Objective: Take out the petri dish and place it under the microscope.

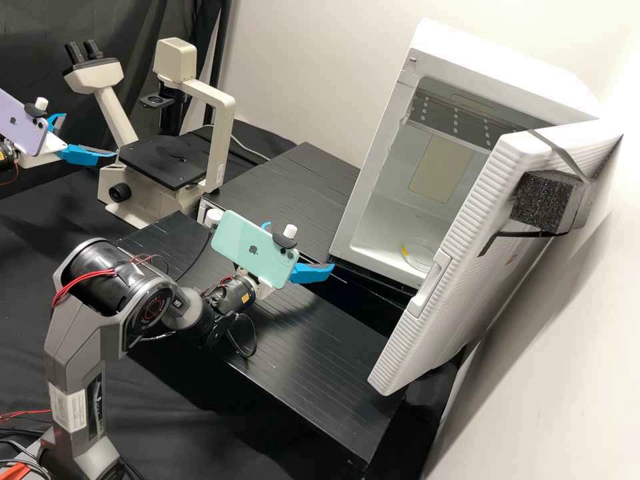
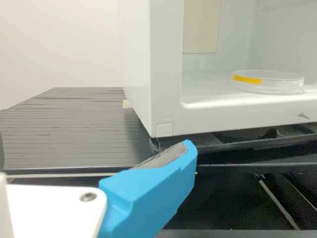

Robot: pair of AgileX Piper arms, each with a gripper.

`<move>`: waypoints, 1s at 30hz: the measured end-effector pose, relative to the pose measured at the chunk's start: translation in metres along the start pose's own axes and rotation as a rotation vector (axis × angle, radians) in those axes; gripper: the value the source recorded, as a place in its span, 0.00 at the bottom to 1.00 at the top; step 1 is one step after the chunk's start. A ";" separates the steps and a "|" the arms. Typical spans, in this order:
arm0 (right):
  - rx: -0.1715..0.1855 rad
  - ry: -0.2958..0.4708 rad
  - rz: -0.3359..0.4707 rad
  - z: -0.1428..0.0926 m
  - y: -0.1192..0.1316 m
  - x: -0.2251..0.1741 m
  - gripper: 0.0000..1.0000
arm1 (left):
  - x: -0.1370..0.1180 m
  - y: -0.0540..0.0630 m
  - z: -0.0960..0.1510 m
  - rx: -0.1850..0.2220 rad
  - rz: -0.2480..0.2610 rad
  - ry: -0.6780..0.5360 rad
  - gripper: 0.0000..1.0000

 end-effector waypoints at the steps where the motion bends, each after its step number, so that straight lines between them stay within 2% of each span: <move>1: 0.000 0.000 0.000 0.000 0.000 0.000 1.00 | 0.000 0.000 0.000 0.000 0.000 0.000 1.00; 10: -0.004 0.004 0.004 0.002 0.002 -0.002 1.00 | 0.000 0.000 0.000 0.000 0.000 0.000 1.00; 14: 0.007 0.000 0.028 0.014 0.013 -0.017 1.00 | 0.000 0.000 0.000 0.000 0.000 0.000 1.00; 18: 0.029 0.000 0.124 0.026 0.037 -0.036 1.00 | 0.000 0.000 0.000 0.000 0.000 0.000 1.00; 23: 0.038 0.004 0.258 0.038 0.069 -0.049 1.00 | 0.000 0.000 0.000 0.000 0.000 0.000 1.00; 30: 0.015 0.007 0.344 0.045 0.096 -0.035 1.00 | 0.000 0.000 0.000 0.000 0.000 0.000 1.00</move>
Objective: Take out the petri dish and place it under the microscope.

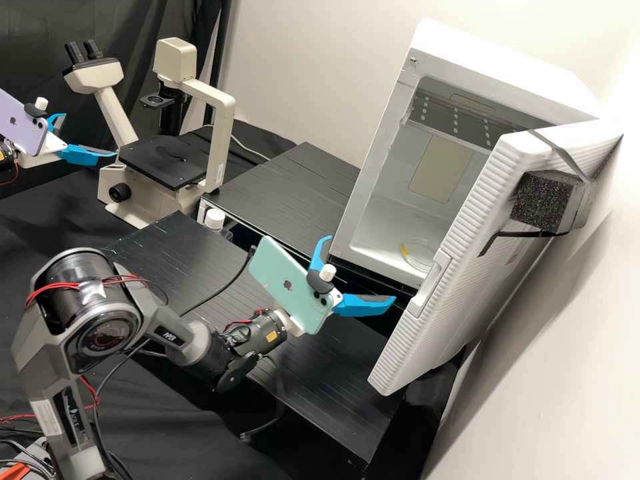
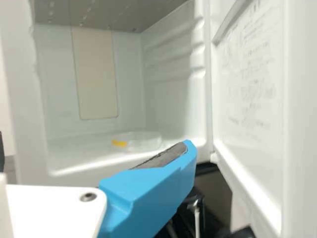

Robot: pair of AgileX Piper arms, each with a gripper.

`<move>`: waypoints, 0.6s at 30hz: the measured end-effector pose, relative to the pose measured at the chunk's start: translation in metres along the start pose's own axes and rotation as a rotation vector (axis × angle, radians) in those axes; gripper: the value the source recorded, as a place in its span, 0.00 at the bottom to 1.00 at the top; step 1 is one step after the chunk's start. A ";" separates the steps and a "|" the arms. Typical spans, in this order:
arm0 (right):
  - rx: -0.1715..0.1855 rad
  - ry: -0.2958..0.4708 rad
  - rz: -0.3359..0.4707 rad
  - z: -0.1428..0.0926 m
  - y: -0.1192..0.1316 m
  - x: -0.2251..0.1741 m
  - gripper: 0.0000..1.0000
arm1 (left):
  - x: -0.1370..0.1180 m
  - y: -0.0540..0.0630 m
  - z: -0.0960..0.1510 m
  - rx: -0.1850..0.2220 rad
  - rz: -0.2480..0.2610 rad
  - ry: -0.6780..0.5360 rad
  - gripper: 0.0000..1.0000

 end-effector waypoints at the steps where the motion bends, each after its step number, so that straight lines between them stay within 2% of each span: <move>1: -0.005 0.000 0.003 0.002 0.000 0.005 1.00 | 0.000 0.000 0.000 0.000 0.000 0.000 1.00; 6: -0.017 -0.014 0.004 0.008 0.002 0.039 1.00 | 0.000 0.000 0.000 0.000 0.000 0.000 1.00; 8: -0.033 -0.043 0.007 0.014 0.002 0.055 1.00 | 0.000 0.000 0.000 0.000 0.000 0.000 1.00; 12: -0.041 -0.102 -0.004 0.027 -0.002 0.080 1.00 | 0.000 0.000 0.000 0.000 0.000 0.000 1.00; 18: -0.057 -0.140 -0.010 0.036 -0.005 0.107 1.00 | 0.000 0.000 0.000 0.000 0.000 0.000 1.00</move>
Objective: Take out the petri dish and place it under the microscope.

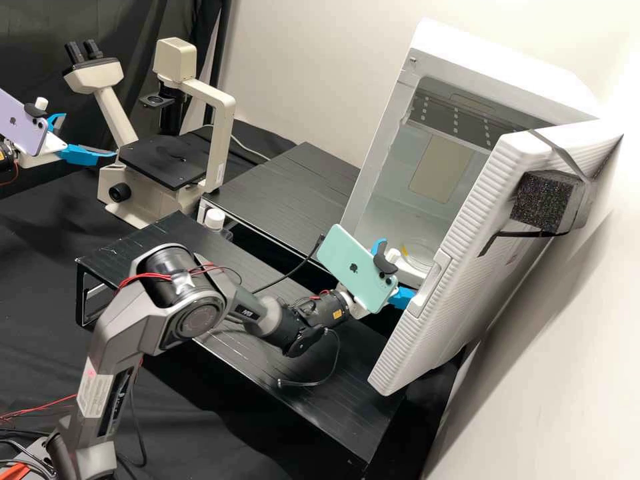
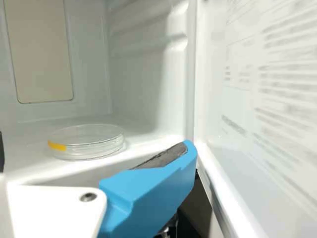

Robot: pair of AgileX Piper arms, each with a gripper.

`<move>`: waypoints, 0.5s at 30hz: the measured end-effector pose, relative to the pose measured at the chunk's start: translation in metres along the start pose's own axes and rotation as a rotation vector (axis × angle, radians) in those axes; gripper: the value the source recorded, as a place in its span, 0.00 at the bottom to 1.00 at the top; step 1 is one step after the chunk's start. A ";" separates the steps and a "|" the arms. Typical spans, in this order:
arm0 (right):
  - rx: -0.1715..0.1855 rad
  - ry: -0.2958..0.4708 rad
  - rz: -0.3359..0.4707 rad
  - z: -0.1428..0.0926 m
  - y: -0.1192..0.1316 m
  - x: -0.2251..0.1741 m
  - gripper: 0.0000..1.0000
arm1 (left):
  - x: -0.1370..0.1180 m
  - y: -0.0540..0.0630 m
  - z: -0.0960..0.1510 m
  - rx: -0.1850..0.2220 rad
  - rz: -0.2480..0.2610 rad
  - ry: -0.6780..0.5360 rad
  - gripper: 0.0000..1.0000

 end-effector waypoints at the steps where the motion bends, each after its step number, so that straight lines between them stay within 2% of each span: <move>1: -0.002 0.008 0.004 -0.001 0.000 0.005 1.00 | 0.000 0.000 0.000 0.000 0.000 0.000 1.00; 9: -0.001 0.037 0.017 -0.008 0.003 0.021 1.00 | 0.000 0.000 0.000 0.000 0.000 0.000 1.00; 10: 0.010 0.037 0.011 -0.009 0.001 0.025 1.00 | 0.000 0.000 0.000 0.000 0.000 0.000 1.00; 15: 0.017 0.039 -0.038 -0.010 -0.010 0.039 1.00 | 0.000 0.000 0.000 0.000 0.000 0.000 1.00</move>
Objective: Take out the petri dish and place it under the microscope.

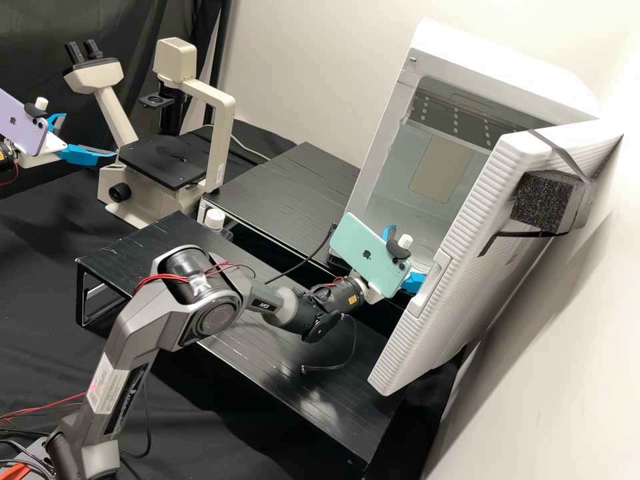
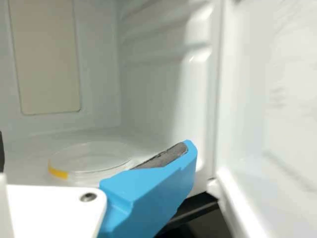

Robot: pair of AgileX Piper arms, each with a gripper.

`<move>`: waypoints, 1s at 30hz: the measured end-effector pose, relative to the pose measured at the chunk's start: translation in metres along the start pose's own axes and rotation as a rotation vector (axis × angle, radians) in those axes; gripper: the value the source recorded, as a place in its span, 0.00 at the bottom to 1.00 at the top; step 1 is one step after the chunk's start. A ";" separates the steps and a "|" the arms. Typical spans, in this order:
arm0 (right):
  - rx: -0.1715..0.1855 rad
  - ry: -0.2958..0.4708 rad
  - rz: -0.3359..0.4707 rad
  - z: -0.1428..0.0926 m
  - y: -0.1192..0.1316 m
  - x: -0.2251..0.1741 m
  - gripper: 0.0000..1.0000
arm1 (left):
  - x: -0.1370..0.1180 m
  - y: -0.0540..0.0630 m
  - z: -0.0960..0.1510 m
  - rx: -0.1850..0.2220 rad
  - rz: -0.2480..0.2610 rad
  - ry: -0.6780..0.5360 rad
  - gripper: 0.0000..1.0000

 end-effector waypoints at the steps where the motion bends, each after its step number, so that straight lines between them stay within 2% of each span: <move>1: 0.004 -0.010 -0.013 0.002 -0.003 0.002 1.00 | 0.000 0.000 0.000 0.000 0.000 0.000 1.00; 7: 0.010 -0.056 -0.064 0.011 -0.016 0.016 1.00 | 0.000 0.000 0.000 0.000 0.000 0.000 1.00; 9: 0.004 -0.056 -0.059 0.012 -0.016 0.020 1.00 | 0.000 0.000 0.000 0.000 0.000 0.000 1.00; 15: -0.038 -0.045 -0.051 0.011 -0.014 0.027 1.00 | 0.000 0.000 0.000 0.000 0.000 0.000 1.00; 30: -0.039 -0.031 -0.048 0.005 -0.015 0.040 1.00 | 0.000 0.000 0.000 0.000 0.000 0.000 1.00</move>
